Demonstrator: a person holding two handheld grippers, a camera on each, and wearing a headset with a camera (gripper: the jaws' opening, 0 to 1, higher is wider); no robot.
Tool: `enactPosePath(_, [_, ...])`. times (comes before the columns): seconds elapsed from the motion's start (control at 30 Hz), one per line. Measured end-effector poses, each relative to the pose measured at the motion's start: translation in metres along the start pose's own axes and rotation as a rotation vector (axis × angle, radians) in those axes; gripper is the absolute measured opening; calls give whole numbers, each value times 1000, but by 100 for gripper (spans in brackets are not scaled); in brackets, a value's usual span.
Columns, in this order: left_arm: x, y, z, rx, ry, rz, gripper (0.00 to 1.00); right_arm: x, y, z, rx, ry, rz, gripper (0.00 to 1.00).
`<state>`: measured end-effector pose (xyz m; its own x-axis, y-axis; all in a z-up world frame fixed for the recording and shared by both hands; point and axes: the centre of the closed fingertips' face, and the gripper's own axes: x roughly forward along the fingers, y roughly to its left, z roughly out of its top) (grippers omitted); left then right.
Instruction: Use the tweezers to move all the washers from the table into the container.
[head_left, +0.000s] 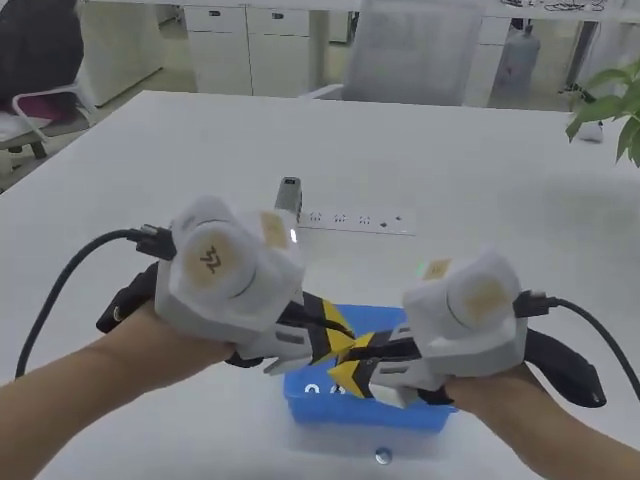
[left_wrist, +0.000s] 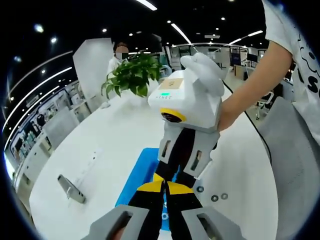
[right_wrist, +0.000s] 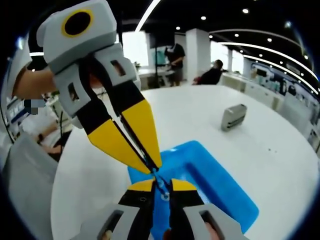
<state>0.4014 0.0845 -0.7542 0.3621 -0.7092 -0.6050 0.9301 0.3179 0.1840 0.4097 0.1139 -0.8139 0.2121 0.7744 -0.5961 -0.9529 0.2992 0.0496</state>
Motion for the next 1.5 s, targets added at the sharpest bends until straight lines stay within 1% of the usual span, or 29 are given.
enactPosePath(0.1, [-1,1,-1,-3,-1,4,0,0,-1,2,13,-10,-2,9])
enactPosePath(0.2, [-2,2,-1,-6,-5,10,0,-3,0,5,11,-17,-5,8])
enactPosePath(0.3, [-7,4,2,-7,-14,16,0,-7,2,12,-3,-33,-11,9])
enactPosePath(0.33, [-8,4,4,-6,-17,19,0,-10,3,17,-11,-46,-15,9])
enactPosePath(0.53, [-25,2,25,17,-53,41,0,-27,11,39,-71,-100,-31,6])
enactPosePath(0.6, [-30,1,31,23,-61,55,0,-33,14,44,-83,-110,-36,5])
enactPosePath(0.73, [-40,0,41,14,-79,77,0,-44,22,53,-109,-124,-45,5])
enactPosePath(0.83, [-49,-4,50,10,-97,80,0,-52,30,58,-123,-135,-46,4])
enactPosePath(0.9, [-55,-7,57,6,-124,75,0,-55,33,57,-127,-134,-49,4])
enactPosePath(0.97, [-59,-8,59,-9,-129,78,2,-56,36,53,-128,-124,-49,4])
enactPosePath(1.03, [-62,-11,59,-9,-131,76,3,-59,41,51,-125,-122,-49,4])
enactPosePath(1.1, [-64,-17,58,-15,-132,67,4,-61,45,51,-126,-123,-51,4])
enactPosePath(1.13, [-64,-22,58,-18,-131,55,4,-61,46,50,-126,-123,-50,4])
enactPosePath(1.17, [-64,-24,58,-18,-130,50,5,-62,48,50,-124,-123,-48,4])
enactPosePath(1.2, [-64,-29,58,-19,-131,47,5,-62,50,49,-123,-123,-46,4])
enactPosePath(1.23, [-64,-32,57,-22,-130,44,4,-63,52,48,-124,-122,-45,4])
enactPosePath(1.37, [-59,-42,51,-42,-121,22,0,-63,61,44,-126,-118,-39,4])
enactPosePath(1.43, [-58,-48,52,-57,-133,10,0,-63,66,41,-127,-110,-31,4])
enactPosePath(1.5, [-57,-50,53,-64,-139,10,0,-62,70,36,-127,-103,-26,4])
